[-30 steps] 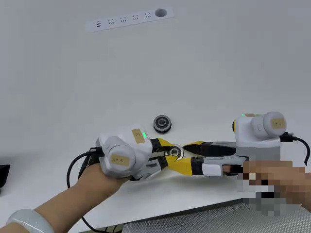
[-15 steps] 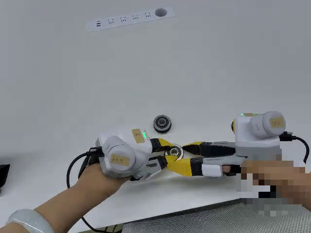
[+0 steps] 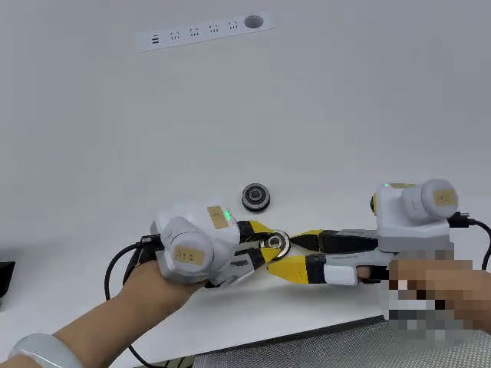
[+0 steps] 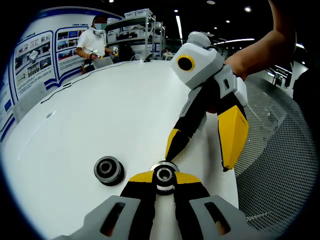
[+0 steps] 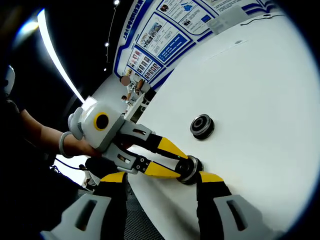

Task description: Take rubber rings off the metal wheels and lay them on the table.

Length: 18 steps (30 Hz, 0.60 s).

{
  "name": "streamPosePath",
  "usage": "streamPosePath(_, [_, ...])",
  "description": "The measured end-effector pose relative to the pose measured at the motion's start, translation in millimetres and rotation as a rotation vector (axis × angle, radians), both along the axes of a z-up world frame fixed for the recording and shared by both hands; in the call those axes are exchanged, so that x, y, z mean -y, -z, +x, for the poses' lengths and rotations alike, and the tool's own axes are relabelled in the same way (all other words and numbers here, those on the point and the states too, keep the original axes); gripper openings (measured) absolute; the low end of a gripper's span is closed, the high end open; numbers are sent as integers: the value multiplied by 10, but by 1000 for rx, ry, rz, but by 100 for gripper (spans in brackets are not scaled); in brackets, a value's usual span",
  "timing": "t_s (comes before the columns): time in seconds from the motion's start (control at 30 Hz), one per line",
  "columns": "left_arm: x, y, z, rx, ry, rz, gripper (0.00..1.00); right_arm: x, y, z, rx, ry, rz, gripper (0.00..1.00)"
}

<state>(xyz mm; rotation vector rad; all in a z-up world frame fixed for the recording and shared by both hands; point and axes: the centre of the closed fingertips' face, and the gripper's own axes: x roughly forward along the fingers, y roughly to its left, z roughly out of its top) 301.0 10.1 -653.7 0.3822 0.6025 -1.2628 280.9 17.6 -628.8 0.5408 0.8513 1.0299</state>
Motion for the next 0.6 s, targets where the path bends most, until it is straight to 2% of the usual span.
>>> streamPosePath(0.13, [1,0,0,0,-1,0,13,-1,8,-5,-8,1,2,56])
streamPosePath(0.27, [0,-4,0,0,0,-1,13,41,37,50,-46,39,14,49])
streamPosePath(0.43, [0,-2,-1,1,-1,-2,13,81,110,101,-86,81,-2,36])
streamPosePath(0.6, [-1,-4,-1,1,-2,-2,13,140,222,153,-94,114,-65,21])
